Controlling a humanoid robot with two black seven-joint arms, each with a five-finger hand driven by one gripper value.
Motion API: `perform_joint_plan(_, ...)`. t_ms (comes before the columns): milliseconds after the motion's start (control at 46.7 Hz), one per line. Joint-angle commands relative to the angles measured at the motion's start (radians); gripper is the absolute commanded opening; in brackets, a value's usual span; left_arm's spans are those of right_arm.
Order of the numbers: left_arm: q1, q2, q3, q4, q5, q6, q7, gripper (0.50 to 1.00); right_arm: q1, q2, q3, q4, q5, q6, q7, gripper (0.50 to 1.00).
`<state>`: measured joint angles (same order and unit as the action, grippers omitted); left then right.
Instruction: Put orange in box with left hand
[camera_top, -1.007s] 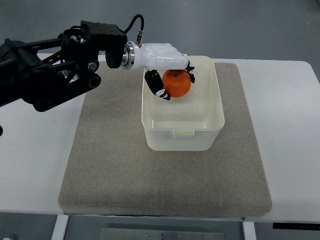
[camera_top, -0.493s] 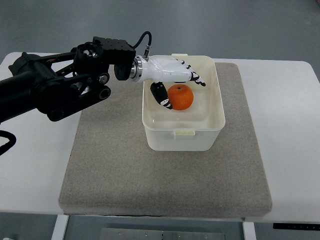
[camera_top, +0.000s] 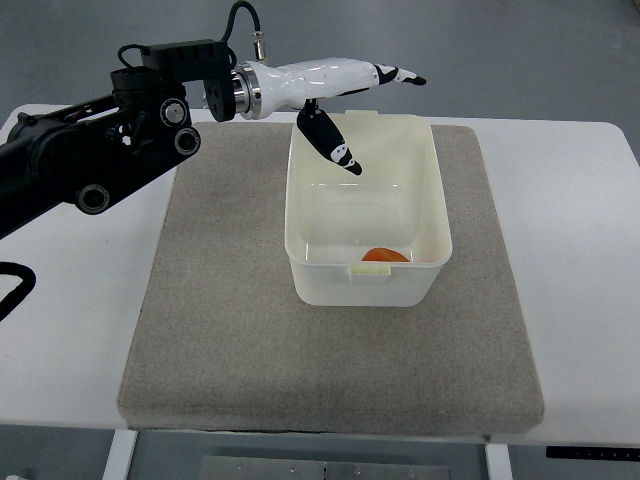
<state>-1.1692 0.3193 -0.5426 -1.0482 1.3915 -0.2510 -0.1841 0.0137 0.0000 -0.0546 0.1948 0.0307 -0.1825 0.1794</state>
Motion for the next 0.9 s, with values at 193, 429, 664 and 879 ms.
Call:
perform_joint_plan(193, 0.039, 0.001, -0.06, 0.12, -0.547, 0.099, -0.002, 0.994, 0.0, 0.0, 0.001, 0.0, 0.0, 0.0, 0.0, 0.926)
perform_joint_plan(429, 0.052, 0.017, -0.082, 0.261, -0.827, 0.101, -0.002, 0.996, 0.0, 0.0, -0.001, 0.0, 0.0, 0.0, 0.0, 0.926)
perform_joint_plan(664, 0.112, 0.075, -0.082, 0.297, -1.06, 0.036, 0.005, 0.996, 0.0, 0.0, 0.001, 0.0, 0.0, 0.0, 0.0, 0.926)
perform_joint_plan(879, 0.23, 0.09, -0.206, 0.323, -1.082, -0.074, 0.104, 0.996, 0.0, 0.0, 0.001, 0.0, 0.0, 0.0, -0.001, 0.926)
